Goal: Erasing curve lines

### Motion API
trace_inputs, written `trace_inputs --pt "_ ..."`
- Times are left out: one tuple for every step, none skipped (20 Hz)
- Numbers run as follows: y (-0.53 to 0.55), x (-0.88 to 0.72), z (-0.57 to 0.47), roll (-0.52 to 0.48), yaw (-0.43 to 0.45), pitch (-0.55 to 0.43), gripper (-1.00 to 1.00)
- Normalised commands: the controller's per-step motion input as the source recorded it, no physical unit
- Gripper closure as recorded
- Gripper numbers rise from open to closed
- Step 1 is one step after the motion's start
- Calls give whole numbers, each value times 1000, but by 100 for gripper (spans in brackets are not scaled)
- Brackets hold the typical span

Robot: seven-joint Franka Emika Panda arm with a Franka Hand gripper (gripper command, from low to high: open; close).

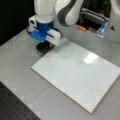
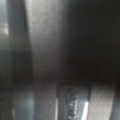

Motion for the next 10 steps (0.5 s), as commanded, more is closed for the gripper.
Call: trace_inputs --pt "-101 275 22 201 -20 69 100" --pt "-108 260 4 199 -16 75 100" --pt "-125 229 -12 209 -11 84 100" --pt "-140 205 -15 206 -5 87 100" --pt "-161 190 -14 219 5 102 100" --pt "-179 182 -16 240 18 103 100" --pt "-194 180 -18 245 28 99 100" --pt "-205 180 -9 240 38 96 100" --pt "-218 182 -1 233 47 93 100" --pt "-228 184 8 225 43 89 100"
